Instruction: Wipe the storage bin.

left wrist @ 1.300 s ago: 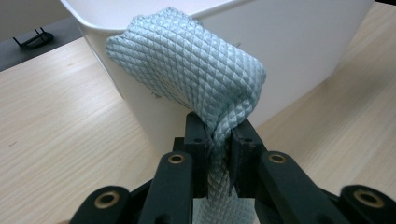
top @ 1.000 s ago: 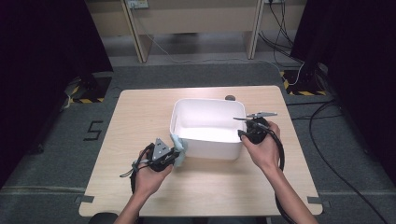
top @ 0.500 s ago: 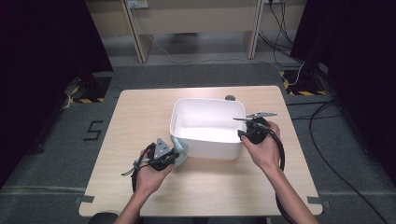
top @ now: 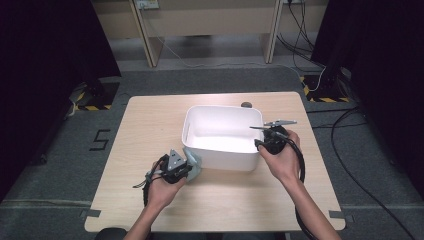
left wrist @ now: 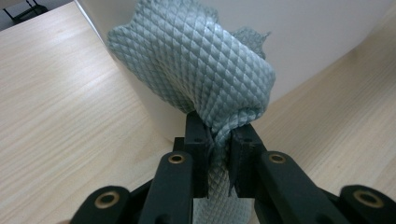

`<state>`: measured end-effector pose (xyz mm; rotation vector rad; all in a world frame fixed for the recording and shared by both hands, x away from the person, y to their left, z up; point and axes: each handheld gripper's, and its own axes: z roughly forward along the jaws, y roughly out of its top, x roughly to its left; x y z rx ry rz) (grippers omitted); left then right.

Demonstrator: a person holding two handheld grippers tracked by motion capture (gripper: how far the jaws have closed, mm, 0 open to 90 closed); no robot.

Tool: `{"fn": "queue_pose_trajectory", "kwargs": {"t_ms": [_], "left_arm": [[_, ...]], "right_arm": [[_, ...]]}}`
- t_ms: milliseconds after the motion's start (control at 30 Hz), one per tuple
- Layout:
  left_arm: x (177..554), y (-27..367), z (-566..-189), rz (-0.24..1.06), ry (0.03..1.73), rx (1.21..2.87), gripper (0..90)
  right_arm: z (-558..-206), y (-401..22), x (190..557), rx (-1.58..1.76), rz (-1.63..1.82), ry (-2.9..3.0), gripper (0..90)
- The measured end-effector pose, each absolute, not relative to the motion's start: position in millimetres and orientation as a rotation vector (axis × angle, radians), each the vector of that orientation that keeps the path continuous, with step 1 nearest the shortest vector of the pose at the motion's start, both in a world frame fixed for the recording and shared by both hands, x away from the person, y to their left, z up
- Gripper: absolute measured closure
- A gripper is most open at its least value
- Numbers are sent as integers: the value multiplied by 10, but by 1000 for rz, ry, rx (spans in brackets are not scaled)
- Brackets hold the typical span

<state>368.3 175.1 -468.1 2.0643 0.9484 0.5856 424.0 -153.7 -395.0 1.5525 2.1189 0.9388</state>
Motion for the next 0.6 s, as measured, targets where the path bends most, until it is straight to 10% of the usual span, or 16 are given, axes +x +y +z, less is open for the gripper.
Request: {"fn": "queue_pose_trajectory", "kwargs": {"t_ms": [600], "left_arm": [[3759,1743,-4810,570,965,2124,799]], "right_arm": [[-3947,-1533,4239,1559,942,2118,682]]}}
